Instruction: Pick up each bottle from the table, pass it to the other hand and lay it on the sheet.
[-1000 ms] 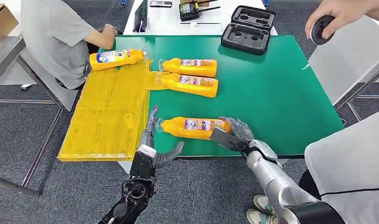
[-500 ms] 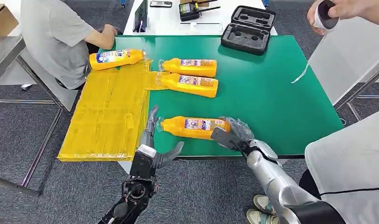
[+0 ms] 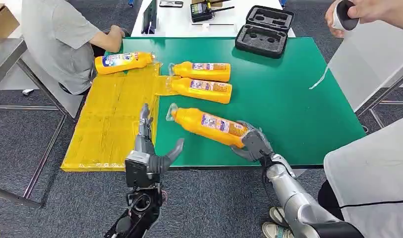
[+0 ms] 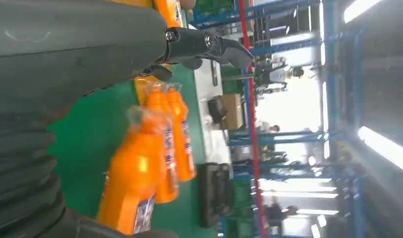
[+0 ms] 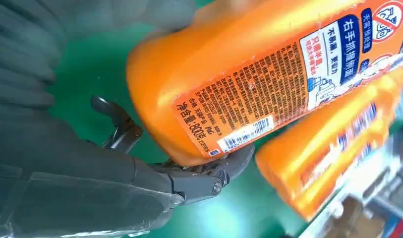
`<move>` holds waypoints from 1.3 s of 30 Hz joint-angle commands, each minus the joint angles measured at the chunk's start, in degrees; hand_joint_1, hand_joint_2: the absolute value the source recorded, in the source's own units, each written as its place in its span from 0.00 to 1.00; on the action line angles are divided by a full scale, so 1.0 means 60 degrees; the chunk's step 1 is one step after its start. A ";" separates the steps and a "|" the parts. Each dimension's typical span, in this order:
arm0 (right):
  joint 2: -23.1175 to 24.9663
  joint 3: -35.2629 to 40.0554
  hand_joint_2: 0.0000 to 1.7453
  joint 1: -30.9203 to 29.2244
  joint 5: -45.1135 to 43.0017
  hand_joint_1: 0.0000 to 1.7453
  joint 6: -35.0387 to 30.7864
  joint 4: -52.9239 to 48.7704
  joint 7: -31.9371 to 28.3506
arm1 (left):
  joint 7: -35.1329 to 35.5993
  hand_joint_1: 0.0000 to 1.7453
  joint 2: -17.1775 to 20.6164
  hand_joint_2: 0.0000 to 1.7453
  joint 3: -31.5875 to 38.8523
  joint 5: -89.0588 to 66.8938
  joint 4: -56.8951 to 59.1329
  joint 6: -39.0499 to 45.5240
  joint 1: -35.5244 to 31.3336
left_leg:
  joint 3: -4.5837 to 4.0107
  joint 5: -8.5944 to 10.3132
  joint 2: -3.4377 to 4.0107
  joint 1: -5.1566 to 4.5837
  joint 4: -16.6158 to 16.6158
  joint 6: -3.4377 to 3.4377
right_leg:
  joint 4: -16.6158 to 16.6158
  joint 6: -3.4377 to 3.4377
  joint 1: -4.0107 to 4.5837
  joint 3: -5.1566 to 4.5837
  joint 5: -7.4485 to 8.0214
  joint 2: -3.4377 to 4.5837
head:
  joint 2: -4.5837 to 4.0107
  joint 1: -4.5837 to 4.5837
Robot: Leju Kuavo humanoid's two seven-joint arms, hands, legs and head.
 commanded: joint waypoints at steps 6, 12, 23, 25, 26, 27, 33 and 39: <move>0.0224 -0.0023 1.00 -0.0049 -0.1247 1.00 -0.0123 -0.0295 -0.0022 | 0.0029 0.00 -0.0210 1.00 0.1127 0.0262 -0.1431 -0.0691 0.0378 | 0.0010 -0.0004 0.0014 0.0002 -0.0002 -0.0011 | -0.0001 -0.0011 0.0002 0.0006 -0.0001 0.0012 | 0.0000 0.0004; 0.0284 0.0770 1.00 0.0651 -0.3624 1.00 0.1014 -0.2161 -0.0022 | 0.0029 0.00 -0.0846 1.00 0.2263 0.1706 0.0857 -0.3309 0.0213 | 0.0032 -0.0015 0.0022 0.0007 -0.0003 -0.0017 | -0.0005 -0.0017 0.0007 0.0026 -0.0007 0.0021 | 0.0000 0.0000; 0.0547 0.1588 1.00 0.1382 -0.4886 1.00 0.2732 -0.3730 -0.0022 | 0.0029 0.00 -0.1228 1.00 0.2262 0.2861 0.3977 -0.5701 -0.0608 | 0.0043 -0.0011 -0.0026 0.0014 -0.0001 -0.0022 | -0.0008 -0.0023 0.0015 0.0044 -0.0017 -0.0029 | 0.0000 0.0004; 0.0561 0.1773 1.00 0.1507 -0.4923 1.00 0.2843 -0.4032 -0.0022 | 0.0029 0.00 -0.1264 1.00 0.2303 0.2905 0.3960 -0.5716 -0.0544 | 0.0028 -0.0016 -0.0001 0.0013 0.0003 -0.0018 | -0.0005 -0.0019 0.0014 0.0026 -0.0009 -0.0004 | 0.0000 0.0000; 0.0557 0.1810 1.00 0.1517 -0.4971 1.00 0.2943 -0.4089 -0.0022 | 0.0029 0.00 -0.1264 1.00 0.2354 0.2861 0.3873 -0.5687 -0.0509 | 0.0026 -0.0013 0.0014 0.0007 0.0000 -0.0014 | -0.0002 -0.0014 0.0007 0.0018 -0.0009 0.0008 | 0.0000 -0.0003; 0.0560 0.1859 1.00 0.1505 -0.5015 1.00 0.3093 -0.4095 -0.0022 | 0.0029 0.00 -0.1264 1.00 0.2455 0.2759 0.3803 -0.5629 -0.0482 | 0.0034 -0.0015 0.0014 0.0012 -0.0001 -0.0017 | -0.0006 -0.0017 0.0012 0.0028 -0.0012 0.0008 | 0.0000 0.0000; 0.0569 0.2073 1.00 0.1334 -0.4950 1.00 0.3359 -0.3875 -0.0022 | 0.0029 0.00 -0.1264 1.00 0.2652 0.2693 0.3691 -0.5612 -0.0535 | 0.0025 -0.0015 0.0012 0.0014 0.0007 -0.0020 | 0.0000 -0.0021 0.0015 0.0024 -0.0012 0.0005 | 0.0000 0.0000; 0.0641 0.2319 1.00 0.1165 -0.4857 1.00 0.3489 -0.3580 -0.0022 | 0.0029 0.00 -0.1264 1.00 0.2876 0.2370 0.2973 -0.5429 -0.0381 | 0.0028 -0.0017 0.0015 0.0014 0.0008 -0.0020 | 0.0002 -0.0021 0.0014 0.0024 -0.0012 0.0009 | 0.0000 0.0000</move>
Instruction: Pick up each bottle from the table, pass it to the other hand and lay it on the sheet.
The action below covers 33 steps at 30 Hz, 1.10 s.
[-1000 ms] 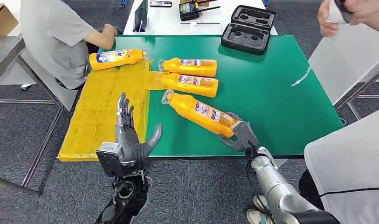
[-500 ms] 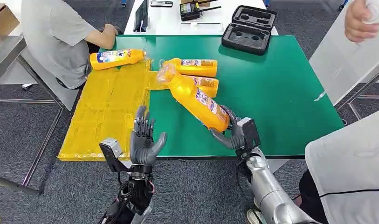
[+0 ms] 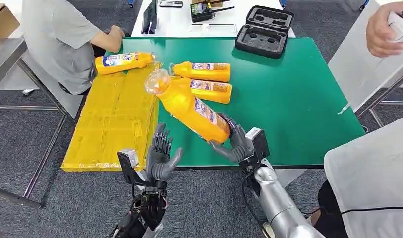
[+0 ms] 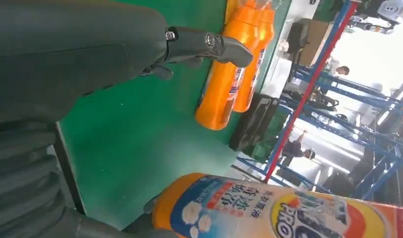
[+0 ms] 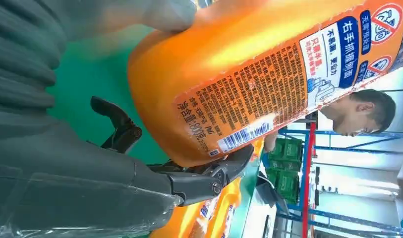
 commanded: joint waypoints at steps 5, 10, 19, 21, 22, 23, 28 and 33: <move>0.0013 0.0900 1.00 -0.0707 0.0179 1.00 0.0207 0.0997 0.0022 | 0.0021 0.00 -0.0302 1.00 0.1128 -0.0424 -0.0719 0.0297 -0.0147 | 0.0033 -0.0025 0.0023 0.0017 0.0014 -0.0023 | 0.0006 -0.0023 0.0019 0.0033 -0.0015 0.0020 | 0.0000 0.0000; -0.0048 0.1049 1.00 -0.0640 0.0238 1.00 0.0129 0.1038 0.0022 | 0.0021 0.00 -0.0302 1.00 0.1181 -0.0609 -0.1221 0.0352 0.0039 | 0.0020 -0.0012 0.0012 0.0010 0.0005 -0.0014 | 0.0001 -0.0014 0.0011 0.0021 -0.0007 0.0010 | 0.0000 0.0004; -0.0054 0.1094 1.00 -0.0858 0.0194 1.00 -0.0005 0.1614 0.0022 | 0.0021 0.00 -0.0302 1.00 0.0931 -0.0653 -0.2377 -0.0044 0.0571 | 0.0030 -0.0018 0.0020 0.0010 0.0003 -0.0015 | -0.0003 -0.0015 0.0011 0.0030 -0.0010 0.0018 | 0.0000 0.0000; -0.0076 0.1119 1.00 -0.0939 0.0210 1.00 -0.0041 0.1744 0.0022 | 0.0021 0.00 -0.0302 1.00 0.0902 -0.0658 -0.2454 -0.0130 0.0594 | 0.0035 -0.0019 0.0019 0.0008 0.0002 -0.0017 | -0.0002 -0.0017 0.0009 0.0033 -0.0012 0.0017 | 0.0000 0.0000; -0.0081 0.1121 1.00 -0.0946 0.0209 1.00 -0.0040 0.1753 0.0022 | 0.0021 0.00 -0.0302 1.00 0.0902 -0.0636 -0.2443 -0.0145 0.0585 | 0.0022 -0.0014 0.0018 0.0005 0.0002 -0.0012 | 0.0000 -0.0012 0.0006 0.0021 -0.0007 0.0017 | 0.0000 0.0000; -0.0081 0.1121 1.00 -0.0946 0.0209 1.00 -0.0040 0.1753 0.0022 | 0.0021 0.00 -0.0302 1.00 0.0902 -0.0636 -0.2443 -0.0145 0.0585 | 0.0036 -0.0019 0.0020 0.0009 0.0002 -0.0017 | -0.0002 -0.0017 0.0010 0.0035 -0.0011 0.0018 | 0.0000 -0.0003; -0.0081 0.1121 1.00 -0.0946 0.0209 1.00 -0.0040 0.1753 0.0022 | 0.0021 0.00 -0.0302 1.00 0.0902 -0.0636 -0.2443 -0.0145 0.0585 | 0.0034 -0.0020 0.0015 0.0010 0.0003 -0.0016 | -0.0002 -0.0016 0.0011 0.0035 -0.0013 0.0013 | 0.0000 -0.0004; -0.0125 0.1127 1.00 -0.0940 0.0188 1.00 -0.0105 0.1745 0.0022 | 0.0021 0.00 -0.0302 1.00 0.0869 -0.0311 -0.2082 -0.0586 0.0471 | 0.0039 -0.0022 0.0014 0.0009 0.0003 -0.0017 | -0.0002 -0.0017 0.0010 0.0041 -0.0015 0.0012 | 0.0000 0.0000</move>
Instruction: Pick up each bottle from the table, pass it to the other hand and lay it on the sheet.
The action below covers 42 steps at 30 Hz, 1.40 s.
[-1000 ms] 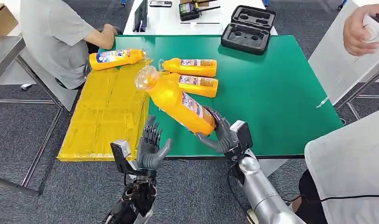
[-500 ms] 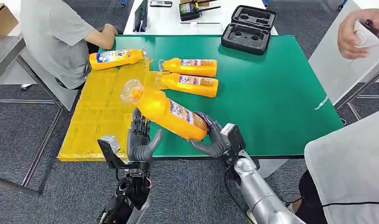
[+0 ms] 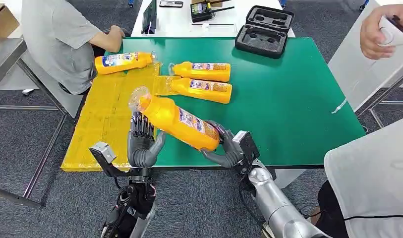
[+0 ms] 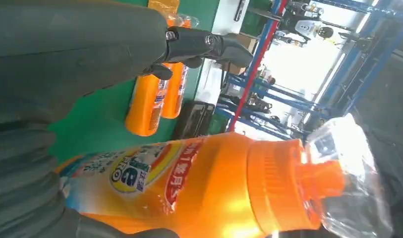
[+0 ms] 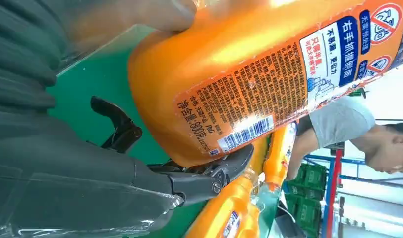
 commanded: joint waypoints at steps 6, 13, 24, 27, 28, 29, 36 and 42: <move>-0.0236 0.0332 1.00 -0.0348 -0.0088 1.00 -0.0067 0.0450 0.0022 | 0.0029 0.00 -0.0280 1.00 -0.0163 0.0140 0.0698 -0.0798 0.0259 | 0.0055 -0.0024 0.0006 0.0012 -0.0004 -0.0020 | -0.0012 -0.0020 0.0013 0.0057 -0.0019 0.0003 | 0.0000 0.0000; -0.0133 0.0445 1.00 -0.0681 -0.0033 1.00 -0.0101 0.0546 0.0022 | 0.0029 0.00 -0.0281 1.00 -0.0918 -0.0115 0.1746 -0.0500 -0.0014 | 0.0029 -0.0013 0.0006 0.0002 -0.0001 -0.0012 | -0.0005 -0.0012 0.0003 0.0027 -0.0010 0.0003 | 0.0000 0.0000; -0.0068 0.0611 1.00 -0.0424 -0.0090 1.00 0.0023 0.0359 0.0022 | 0.0029 0.00 -0.0247 1.00 -0.1290 0.1009 0.3310 -0.1476 -0.0633 | 0.0044 -0.0020 0.0003 0.0013 0.0001 -0.0020 | -0.0008 -0.0020 0.0014 0.0045 -0.0016 0.0000 | 0.0000 0.0000; -0.0067 0.0644 1.00 -0.0435 -0.0064 1.00 0.0009 0.0493 0.0022 | 0.0029 0.00 -0.0266 1.00 -0.1266 0.1020 0.3315 -0.1386 -0.0709 | 0.0036 -0.0017 0.0000 0.0011 0.0003 -0.0018 | -0.0005 -0.0018 0.0012 0.0038 -0.0015 -0.0004 | 0.0000 0.0000; -0.0067 0.0644 1.00 -0.0435 -0.0064 1.00 0.0009 0.0493 0.0022 | 0.0029 0.00 -0.0266 1.00 -0.1266 0.1020 0.3315 -0.1386 -0.0709 | 0.0044 -0.0019 0.0000 0.0012 0.0001 -0.0020 | -0.0006 -0.0020 0.0013 0.0045 -0.0017 -0.0004 | 0.0000 0.0000; -0.0067 0.0644 1.00 -0.0435 -0.0064 1.00 0.0009 0.0493 0.0022 | 0.0029 0.00 -0.0266 1.00 -0.1266 0.1020 0.3315 -0.1386 -0.0709 | 0.0031 -0.0012 -0.0003 0.0008 -0.0001 -0.0015 | -0.0007 -0.0015 0.0009 0.0031 -0.0012 -0.0006 | 0.0000 0.0000; -0.0067 0.0644 1.00 -0.0435 -0.0064 1.00 0.0009 0.0493 0.0022 | 0.0029 0.00 -0.0266 1.00 -0.1266 0.1020 0.3315 -0.1386 -0.0709 | 0.0038 -0.0017 0.0003 0.0012 0.0002 -0.0019 | -0.0005 -0.0019 0.0013 0.0038 -0.0014 -0.0001 | 0.0000 0.0000; 0.0017 0.0630 1.00 -0.0403 -0.0091 1.00 0.0041 0.0804 0.0022 | 0.0029 0.00 -0.0250 1.00 -0.1092 0.0841 0.2899 -0.1092 -0.0651 | 0.0024 -0.0010 0.0001 0.0006 0.0000 -0.0013 | -0.0004 -0.0013 0.0007 0.0022 -0.0009 -0.0002 | 0.0000 0.0000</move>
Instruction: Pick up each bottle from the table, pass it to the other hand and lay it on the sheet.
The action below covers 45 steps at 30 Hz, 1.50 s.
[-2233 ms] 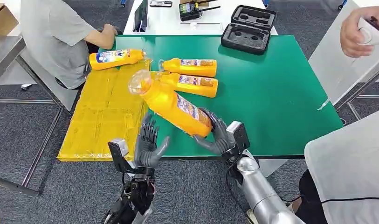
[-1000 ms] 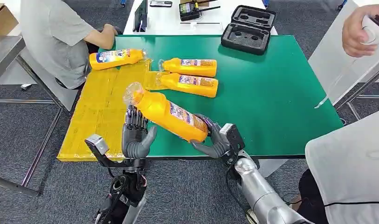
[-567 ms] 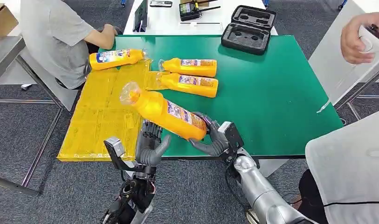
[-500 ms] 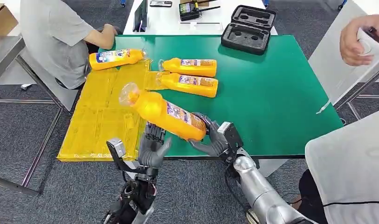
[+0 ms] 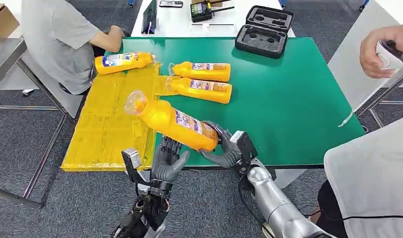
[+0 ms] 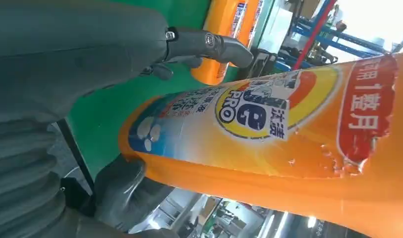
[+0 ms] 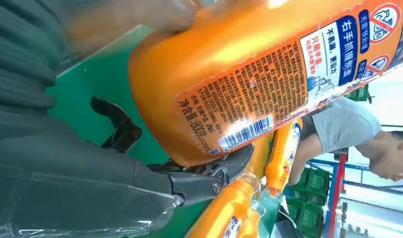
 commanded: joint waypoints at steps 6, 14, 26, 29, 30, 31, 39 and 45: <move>0.0216 0.0340 1.00 -0.0376 0.0031 1.00 0.0065 0.1166 0.0022 | 0.0022 0.00 -0.0244 1.00 0.0279 -0.0296 -0.0340 0.0429 -0.0118 | 0.0034 -0.0022 0.0008 0.0017 0.0010 -0.0021 | 0.0000 -0.0021 0.0018 0.0038 -0.0016 0.0005 | 0.0000 -0.0004; 0.0265 0.0360 1.00 -0.0472 0.0045 1.00 0.0115 0.1323 0.0022 | 0.0022 0.00 -0.0244 1.00 0.0370 -0.0521 -0.0976 0.0996 0.0047 | 0.0017 -0.0012 0.0010 0.0007 0.0003 -0.0013 | 0.0000 -0.0013 0.0007 0.0018 -0.0007 0.0008 | 0.0000 0.0000; 0.0265 0.0360 1.00 -0.0472 0.0045 1.00 0.0115 0.1323 0.0022 | 0.0022 0.00 -0.0244 1.00 0.0370 -0.0521 -0.0976 0.0996 0.0047 | 0.0019 -0.0014 0.0006 0.0009 0.0006 -0.0015 | 0.0002 -0.0016 0.0009 0.0022 -0.0011 0.0004 | 0.0000 0.0000; 0.0292 0.0377 1.00 -0.0500 0.0071 1.00 0.0089 0.1361 0.0022 | 0.0022 0.00 -0.0244 1.00 0.0525 -0.0690 -0.1285 0.1291 0.0114 | 0.0015 -0.0011 0.0008 0.0004 0.0004 -0.0011 | 0.0002 -0.0011 0.0005 0.0016 -0.0007 0.0006 | 0.0000 0.0000; 0.0313 0.0371 1.00 -0.0535 0.0067 1.00 0.0076 0.1416 0.0022 | 0.0022 0.00 -0.0244 1.00 0.0571 -0.0764 -0.1379 0.1423 0.0125 | 0.0024 -0.0017 0.0012 0.0009 0.0008 -0.0016 | 0.0003 -0.0016 0.0010 0.0025 -0.0012 0.0010 | 0.0000 0.0000; 0.0337 0.0366 1.00 -0.0579 0.0075 1.00 0.0050 0.1526 0.0022 | 0.0022 0.00 -0.0244 1.00 0.0653 -0.0889 -0.1523 0.1685 0.0132 | 0.0011 -0.0010 0.0011 0.0007 0.0005 -0.0012 | 0.0001 -0.0012 0.0008 0.0013 -0.0005 0.0009 | 0.0000 0.0000; 0.0342 0.0437 1.00 -0.0293 0.0171 1.00 -0.0107 0.1444 0.0022 | 0.0022 0.00 -0.0244 1.00 0.1141 -0.1263 -0.2313 0.1735 0.0630 | 0.0043 -0.0025 0.0021 0.0015 0.0002 -0.0022 | -0.0004 -0.0022 0.0016 0.0044 -0.0015 0.0018 | 0.0000 0.0000; 0.0430 0.0626 1.00 -0.0449 0.0337 1.00 -0.0162 0.1459 0.0022 | 0.0022 0.91 -0.0243 1.00 0.0975 -0.1439 -0.2035 0.1179 0.0655 | 0.0022 -0.0011 0.0013 0.0006 -0.0004 -0.0012 | -0.0006 -0.0012 0.0006 0.0022 -0.0006 0.0012 | 0.0000 -0.0004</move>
